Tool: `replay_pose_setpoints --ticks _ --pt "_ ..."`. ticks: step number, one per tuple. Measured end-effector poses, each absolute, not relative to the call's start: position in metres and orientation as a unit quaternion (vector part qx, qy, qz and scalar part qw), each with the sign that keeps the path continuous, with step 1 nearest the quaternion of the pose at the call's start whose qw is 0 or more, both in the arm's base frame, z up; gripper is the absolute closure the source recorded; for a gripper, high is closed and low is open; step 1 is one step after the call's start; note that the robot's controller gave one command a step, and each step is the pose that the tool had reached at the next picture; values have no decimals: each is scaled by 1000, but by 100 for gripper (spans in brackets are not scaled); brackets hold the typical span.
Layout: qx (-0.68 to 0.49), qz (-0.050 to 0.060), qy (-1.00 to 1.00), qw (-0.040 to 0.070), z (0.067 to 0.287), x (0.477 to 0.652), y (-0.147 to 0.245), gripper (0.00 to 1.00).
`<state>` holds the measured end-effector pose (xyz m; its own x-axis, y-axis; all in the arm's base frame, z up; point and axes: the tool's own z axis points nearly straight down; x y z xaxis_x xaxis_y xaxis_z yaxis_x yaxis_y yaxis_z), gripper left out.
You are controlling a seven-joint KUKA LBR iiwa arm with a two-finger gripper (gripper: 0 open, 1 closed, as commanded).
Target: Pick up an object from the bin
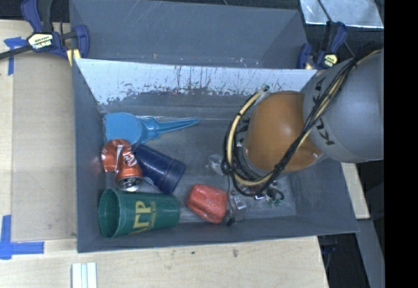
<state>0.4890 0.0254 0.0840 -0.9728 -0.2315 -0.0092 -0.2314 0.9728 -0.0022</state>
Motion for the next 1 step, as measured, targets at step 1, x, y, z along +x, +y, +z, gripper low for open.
replay_pose_setpoints --ticks 1 --pt "-154 0 988 2 70 490 31 0"
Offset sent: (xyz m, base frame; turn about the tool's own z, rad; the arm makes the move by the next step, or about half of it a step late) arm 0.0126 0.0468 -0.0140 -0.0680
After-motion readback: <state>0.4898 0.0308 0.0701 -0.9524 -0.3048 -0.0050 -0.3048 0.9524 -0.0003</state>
